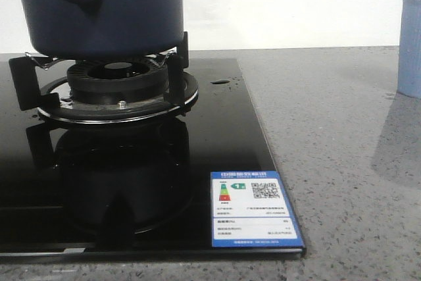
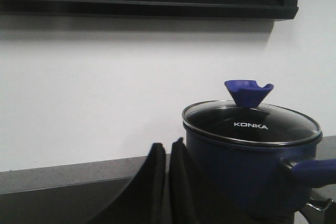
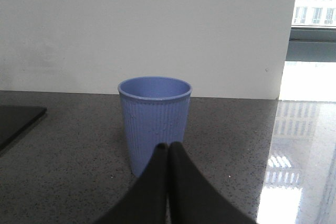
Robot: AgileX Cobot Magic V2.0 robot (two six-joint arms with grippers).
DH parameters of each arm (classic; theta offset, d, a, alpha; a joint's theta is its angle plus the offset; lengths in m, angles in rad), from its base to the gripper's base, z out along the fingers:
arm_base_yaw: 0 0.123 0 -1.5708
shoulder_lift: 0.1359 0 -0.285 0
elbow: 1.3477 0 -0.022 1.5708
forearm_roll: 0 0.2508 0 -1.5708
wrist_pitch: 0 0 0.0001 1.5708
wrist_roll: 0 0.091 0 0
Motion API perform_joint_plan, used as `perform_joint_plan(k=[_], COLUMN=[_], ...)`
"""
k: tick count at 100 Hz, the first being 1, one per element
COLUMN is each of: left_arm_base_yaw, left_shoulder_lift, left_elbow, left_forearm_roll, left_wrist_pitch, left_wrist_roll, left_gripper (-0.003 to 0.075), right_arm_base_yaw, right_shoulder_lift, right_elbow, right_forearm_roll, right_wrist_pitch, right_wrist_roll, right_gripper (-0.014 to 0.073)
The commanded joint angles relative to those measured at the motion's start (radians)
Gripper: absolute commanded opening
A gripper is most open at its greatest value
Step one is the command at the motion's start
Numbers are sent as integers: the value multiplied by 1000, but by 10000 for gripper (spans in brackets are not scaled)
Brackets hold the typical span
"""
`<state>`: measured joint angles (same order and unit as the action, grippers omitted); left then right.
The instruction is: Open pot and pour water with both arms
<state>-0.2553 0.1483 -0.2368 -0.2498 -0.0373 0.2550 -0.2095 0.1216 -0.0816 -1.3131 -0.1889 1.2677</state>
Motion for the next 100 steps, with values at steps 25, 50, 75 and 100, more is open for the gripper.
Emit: perform_joint_plan(k=[25,50,75,100], left_arm_base_yaw=[25,174,187,187], left_shoulder_lift=[8,-115,-176,-176], left_elbow=[13,162,252,250], left_forearm_roll=[7,184,172,158], left_wrist_pitch=[-84,-26,19,37], left_wrist_roll=[-13,-219,-229,-229], left_gripper=[-16,-16,-16,-16], right_arm_base_yaw=[-6,-6,-6,-6], right_shoulder_lift=[6,6,8,8], right_elbow=[-22,-22,-22,-22], right_forearm_roll=[17,17,17,17], right_wrist_pitch=[-3,-3,-2,-2], right_wrist_roll=[0,0,0,0], right_gripper=[-64,-64,-64,-64])
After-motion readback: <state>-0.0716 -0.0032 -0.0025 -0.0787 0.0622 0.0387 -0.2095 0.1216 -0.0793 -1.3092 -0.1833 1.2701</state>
